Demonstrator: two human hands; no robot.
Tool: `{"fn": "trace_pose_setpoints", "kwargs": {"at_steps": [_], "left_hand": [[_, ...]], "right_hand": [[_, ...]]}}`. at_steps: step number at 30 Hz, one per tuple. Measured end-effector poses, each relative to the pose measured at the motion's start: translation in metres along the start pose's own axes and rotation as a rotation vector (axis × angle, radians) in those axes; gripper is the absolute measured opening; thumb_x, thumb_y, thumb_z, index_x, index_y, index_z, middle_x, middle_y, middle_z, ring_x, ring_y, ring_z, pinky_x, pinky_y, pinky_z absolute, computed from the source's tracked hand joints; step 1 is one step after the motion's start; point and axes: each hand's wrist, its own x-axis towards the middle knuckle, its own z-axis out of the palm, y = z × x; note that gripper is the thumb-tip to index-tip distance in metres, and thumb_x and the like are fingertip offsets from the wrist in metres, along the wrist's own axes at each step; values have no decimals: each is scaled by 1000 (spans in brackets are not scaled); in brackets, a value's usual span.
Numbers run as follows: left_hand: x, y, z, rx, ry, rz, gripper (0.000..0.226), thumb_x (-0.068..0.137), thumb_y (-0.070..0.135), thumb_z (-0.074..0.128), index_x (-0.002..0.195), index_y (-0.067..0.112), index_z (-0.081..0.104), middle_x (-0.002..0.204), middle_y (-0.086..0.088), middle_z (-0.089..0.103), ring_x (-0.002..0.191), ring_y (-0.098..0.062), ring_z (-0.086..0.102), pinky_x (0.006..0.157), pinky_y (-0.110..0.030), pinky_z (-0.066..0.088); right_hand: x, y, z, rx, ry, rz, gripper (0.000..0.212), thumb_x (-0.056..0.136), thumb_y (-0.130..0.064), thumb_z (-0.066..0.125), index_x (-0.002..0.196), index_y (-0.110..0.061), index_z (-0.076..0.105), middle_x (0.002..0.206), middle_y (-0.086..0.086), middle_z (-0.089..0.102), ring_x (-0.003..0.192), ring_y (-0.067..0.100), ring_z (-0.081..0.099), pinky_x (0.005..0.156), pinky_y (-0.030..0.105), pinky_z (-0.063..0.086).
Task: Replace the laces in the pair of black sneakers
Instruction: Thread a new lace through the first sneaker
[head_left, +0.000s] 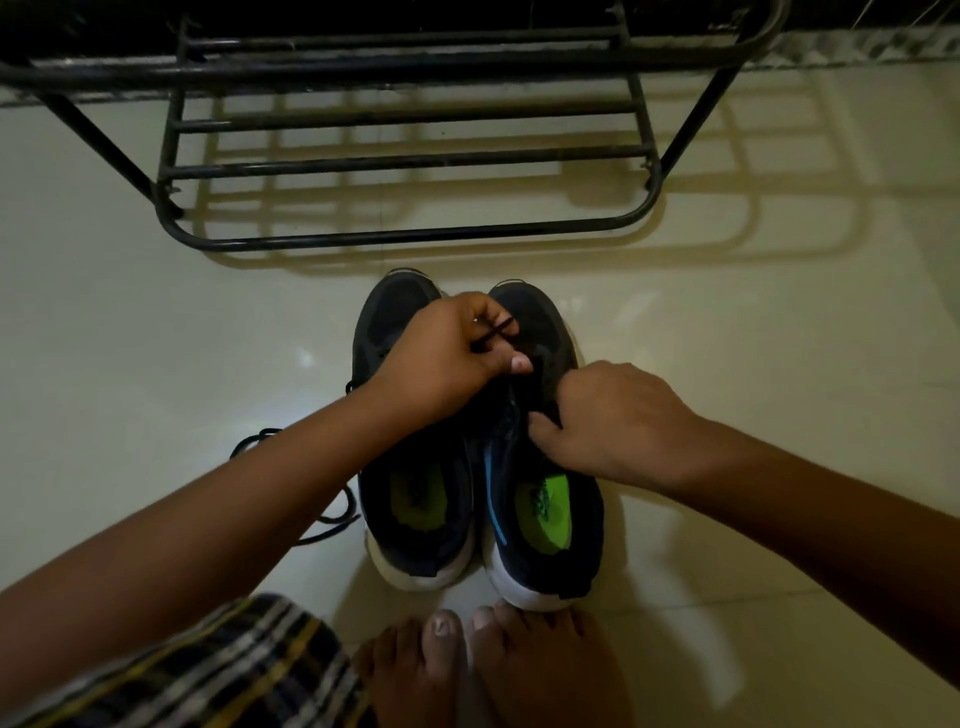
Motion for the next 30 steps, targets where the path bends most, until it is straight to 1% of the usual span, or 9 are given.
{"fn": "trace_pose_setpoints", "kwargs": {"at_steps": [3,6,9,12,16,21,24,26,30], "left_hand": [[-4,14,-8,-229,197,54,15,78,10,74,78,16,60,78,-12,72,74,-12,69,70,-21,53],[-8,21,-20,-356,260,80,13,82,7,69,82,17,62,79,-5,74,79,-12,70,71,-15,51],[-15,15,-14,-243,110,24,11,84,7,67,89,16,66,77,3,74,78,-7,70,71,-14,51],[-20,5,-4,-84,42,31,8,86,12,65,88,14,73,80,6,73,82,-2,68,82,-18,52],[-21,5,-4,47,53,34,13,86,16,67,96,18,75,85,14,69,85,4,62,78,-9,48],[-24,3,-4,109,120,10,9,82,20,72,89,24,75,82,13,71,82,7,63,70,-1,43],[-23,2,-4,145,129,9,6,81,22,73,85,22,76,79,10,72,76,5,64,70,-9,49],[-22,2,-3,145,131,17,5,80,22,73,84,21,76,78,9,72,74,3,65,72,-15,52],[-22,4,-1,195,143,34,5,81,21,72,84,20,76,77,7,72,74,2,63,69,-15,50]], "right_hand": [[0,-1,1,74,-31,7,40,95,-37,41,59,-19,35,62,0,38,55,18,39,60,28,34],[0,5,5,125,-26,-11,43,97,-33,39,57,-16,37,60,1,39,52,13,36,59,28,34],[0,11,10,144,5,-64,43,98,-34,34,60,-15,40,60,2,42,54,17,42,55,29,31],[-1,12,12,175,37,-112,41,98,-35,33,62,-17,40,61,1,42,64,24,47,59,31,36],[-5,9,11,233,67,-156,41,98,-35,33,61,-19,37,62,1,42,68,26,49,64,35,40],[-8,13,12,280,47,-192,39,99,-32,34,61,-21,35,63,-2,42,63,19,44,61,30,30],[-9,15,11,295,39,-217,39,99,-31,35,61,-22,34,64,-4,42,58,8,39,61,29,27],[-9,14,11,279,40,-230,38,99,-31,35,62,-23,33,65,-4,42,59,10,39,62,29,27],[-8,14,10,232,35,-243,38,99,-32,34,62,-24,32,67,-6,40,63,13,40,63,28,27]]}}
